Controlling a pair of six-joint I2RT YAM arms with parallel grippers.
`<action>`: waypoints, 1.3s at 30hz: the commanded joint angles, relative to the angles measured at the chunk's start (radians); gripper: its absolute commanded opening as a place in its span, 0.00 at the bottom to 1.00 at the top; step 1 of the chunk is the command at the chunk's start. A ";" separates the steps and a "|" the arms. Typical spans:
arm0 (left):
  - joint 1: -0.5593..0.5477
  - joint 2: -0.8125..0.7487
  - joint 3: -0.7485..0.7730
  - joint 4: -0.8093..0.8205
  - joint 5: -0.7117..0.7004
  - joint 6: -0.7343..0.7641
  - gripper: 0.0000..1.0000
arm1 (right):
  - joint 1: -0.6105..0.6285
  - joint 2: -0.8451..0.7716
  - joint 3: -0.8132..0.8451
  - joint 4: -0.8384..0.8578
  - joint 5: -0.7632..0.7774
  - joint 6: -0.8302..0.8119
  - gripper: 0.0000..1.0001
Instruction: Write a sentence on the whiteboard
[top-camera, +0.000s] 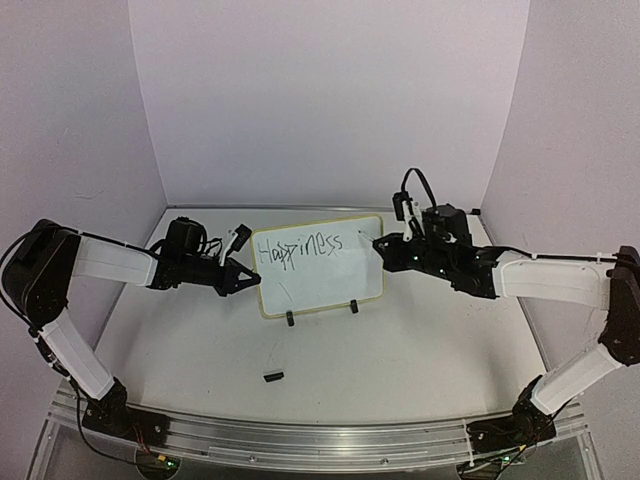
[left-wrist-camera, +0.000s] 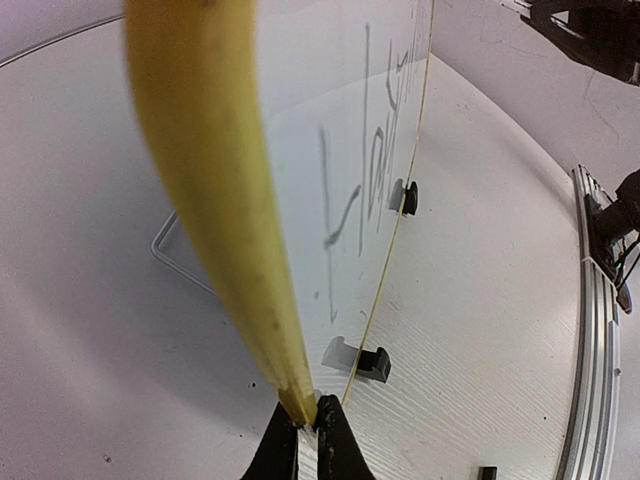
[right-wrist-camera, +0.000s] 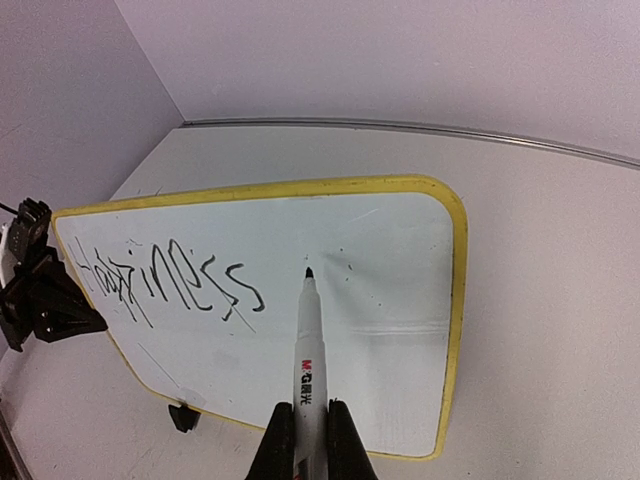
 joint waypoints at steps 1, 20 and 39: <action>0.003 -0.011 0.030 -0.047 -0.099 0.031 0.00 | -0.002 0.020 0.031 0.004 0.009 -0.030 0.00; 0.003 -0.006 0.027 -0.039 -0.096 0.030 0.00 | -0.007 0.060 -0.018 -0.002 0.023 0.021 0.00; 0.003 -0.003 0.025 -0.033 -0.095 0.029 0.00 | -0.006 -0.031 -0.008 -0.008 -0.027 0.017 0.00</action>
